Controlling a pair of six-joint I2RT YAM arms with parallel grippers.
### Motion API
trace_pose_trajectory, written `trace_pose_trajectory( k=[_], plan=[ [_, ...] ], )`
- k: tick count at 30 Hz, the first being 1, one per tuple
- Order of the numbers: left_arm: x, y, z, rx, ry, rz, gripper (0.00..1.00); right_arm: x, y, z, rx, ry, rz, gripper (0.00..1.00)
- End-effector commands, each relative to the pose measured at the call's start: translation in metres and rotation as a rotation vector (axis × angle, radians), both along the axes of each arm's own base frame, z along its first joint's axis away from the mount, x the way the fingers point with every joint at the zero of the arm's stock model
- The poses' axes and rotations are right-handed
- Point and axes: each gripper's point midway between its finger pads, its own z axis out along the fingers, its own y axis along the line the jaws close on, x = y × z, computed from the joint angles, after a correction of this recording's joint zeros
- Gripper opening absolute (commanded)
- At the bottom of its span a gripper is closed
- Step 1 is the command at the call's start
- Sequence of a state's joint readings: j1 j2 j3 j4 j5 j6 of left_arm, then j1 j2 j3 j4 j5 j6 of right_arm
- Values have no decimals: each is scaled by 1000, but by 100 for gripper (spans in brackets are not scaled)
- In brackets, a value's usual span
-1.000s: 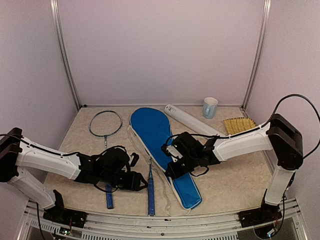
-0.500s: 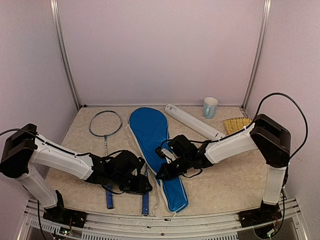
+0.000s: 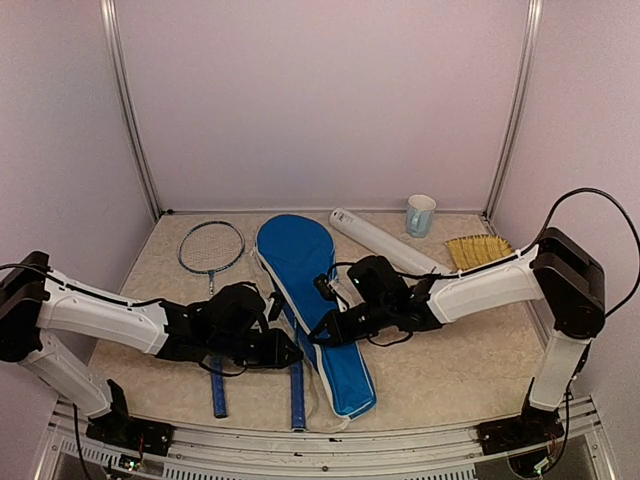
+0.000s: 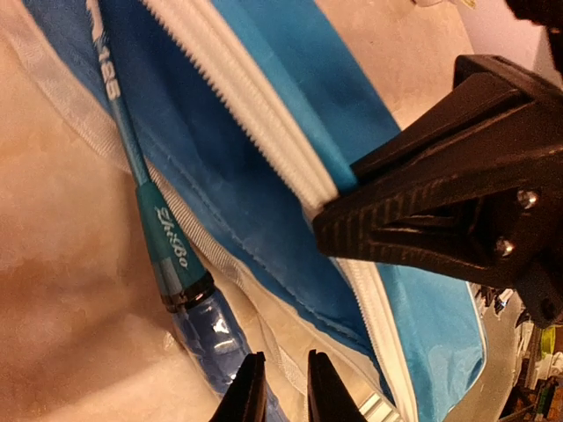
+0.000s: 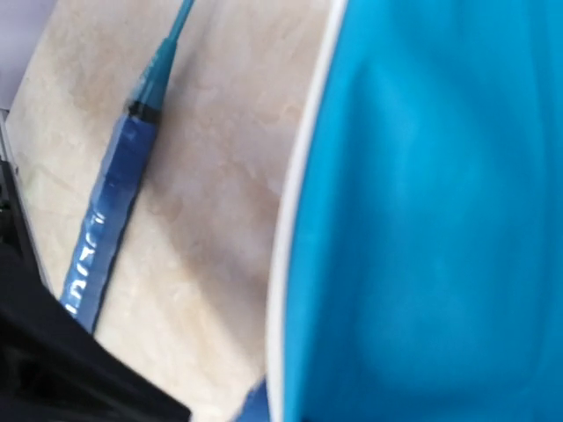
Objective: Pack up the badminton gear
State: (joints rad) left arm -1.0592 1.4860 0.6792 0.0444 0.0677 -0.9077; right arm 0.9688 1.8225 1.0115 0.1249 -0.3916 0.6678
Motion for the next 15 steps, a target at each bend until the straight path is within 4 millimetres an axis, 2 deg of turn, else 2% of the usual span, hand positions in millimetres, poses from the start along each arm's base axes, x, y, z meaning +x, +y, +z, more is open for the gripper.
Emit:
trace_pose_trajectory(
  k=[1,3,6,11,14,15],
  plan=[
    [10,2,16,-26,-91,-39,24,-4,-6,0,15,14,-1,0],
    [4,12,13,60,-178,-96,33,-4,-9,-6,-4,16,-6,0],
    [-22,26,12,134,-326,-188,40,-3,-13,-16,-37,10,-5,0],
    [-76,34,36,44,-648,-339,57,-4,-17,-23,-51,18,-4,0],
    [-88,42,35,-3,-714,-380,59,-3,-18,-20,-39,23,-5,0],
    [-92,44,29,2,-722,-414,59,-3,-20,-20,-35,28,-7,0]
  ],
)
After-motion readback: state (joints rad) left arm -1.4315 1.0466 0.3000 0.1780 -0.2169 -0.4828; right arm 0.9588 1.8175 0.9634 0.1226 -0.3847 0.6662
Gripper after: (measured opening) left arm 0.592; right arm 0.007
